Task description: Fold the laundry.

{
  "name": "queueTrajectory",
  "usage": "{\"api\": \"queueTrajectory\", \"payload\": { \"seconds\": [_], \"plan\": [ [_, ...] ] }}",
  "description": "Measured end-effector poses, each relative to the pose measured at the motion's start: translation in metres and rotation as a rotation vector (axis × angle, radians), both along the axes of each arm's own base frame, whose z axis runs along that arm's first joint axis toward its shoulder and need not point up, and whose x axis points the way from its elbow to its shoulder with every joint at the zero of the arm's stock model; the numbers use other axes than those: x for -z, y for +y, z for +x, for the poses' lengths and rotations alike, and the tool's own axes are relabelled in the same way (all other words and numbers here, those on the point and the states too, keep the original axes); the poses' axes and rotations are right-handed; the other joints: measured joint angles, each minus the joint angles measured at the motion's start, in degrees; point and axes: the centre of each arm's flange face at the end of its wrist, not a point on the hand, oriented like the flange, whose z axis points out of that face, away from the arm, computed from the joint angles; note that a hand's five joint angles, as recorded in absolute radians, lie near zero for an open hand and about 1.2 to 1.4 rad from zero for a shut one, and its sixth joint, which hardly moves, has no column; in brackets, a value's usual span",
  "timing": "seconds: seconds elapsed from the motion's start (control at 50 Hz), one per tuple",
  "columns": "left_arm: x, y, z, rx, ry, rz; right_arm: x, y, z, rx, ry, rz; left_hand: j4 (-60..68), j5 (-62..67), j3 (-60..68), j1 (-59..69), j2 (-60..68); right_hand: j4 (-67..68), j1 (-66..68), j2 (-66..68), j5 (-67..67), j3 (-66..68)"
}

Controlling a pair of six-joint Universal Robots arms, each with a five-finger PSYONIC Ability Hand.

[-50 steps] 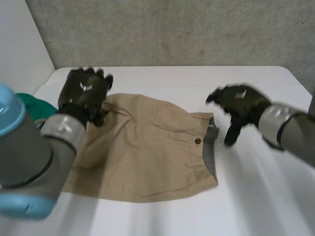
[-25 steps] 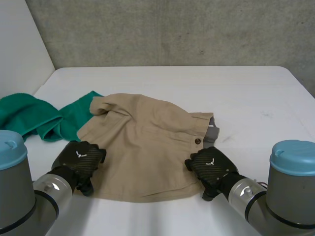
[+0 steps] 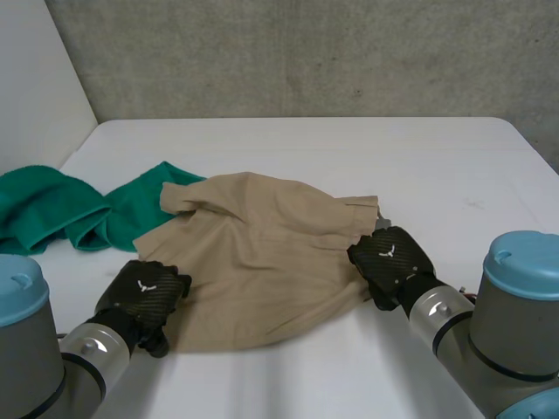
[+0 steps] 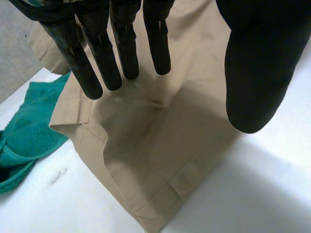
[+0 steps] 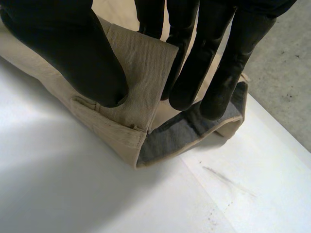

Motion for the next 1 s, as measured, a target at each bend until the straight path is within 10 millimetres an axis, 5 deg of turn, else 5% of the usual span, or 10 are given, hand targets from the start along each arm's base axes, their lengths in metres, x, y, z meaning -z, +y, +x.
{"api": "queueTrajectory", "payload": {
  "seconds": [0.24,0.58,0.86,1.0],
  "plan": [
    [0.02,-0.002,0.0,0.003,-0.031,0.043,-0.004,-0.011,-0.006,0.042,-0.023,0.013,0.0,0.0,0.0,0.0,0.0,0.0,1.19,0.0,0.07,0.0],
    [0.023,-0.012,0.002,-0.018,-0.023,0.009,-0.01,-0.023,-0.014,0.078,-0.032,-0.004,-0.55,-0.33,-0.82,-0.85,-0.85,0.01,1.65,0.0,0.18,0.0],
    [0.034,-0.024,0.006,-0.038,-0.05,0.005,-0.009,-0.022,-0.014,0.076,-0.031,0.001,9.95,9.68,9.37,9.51,9.32,0.01,1.65,0.0,0.35,0.0],
    [0.038,-0.026,0.006,-0.031,-0.075,0.011,-0.009,-0.022,-0.014,0.076,-0.031,0.001,32.45,31.93,31.69,27.7,31.04,0.01,1.65,0.0,0.35,0.0]
  ]
}}
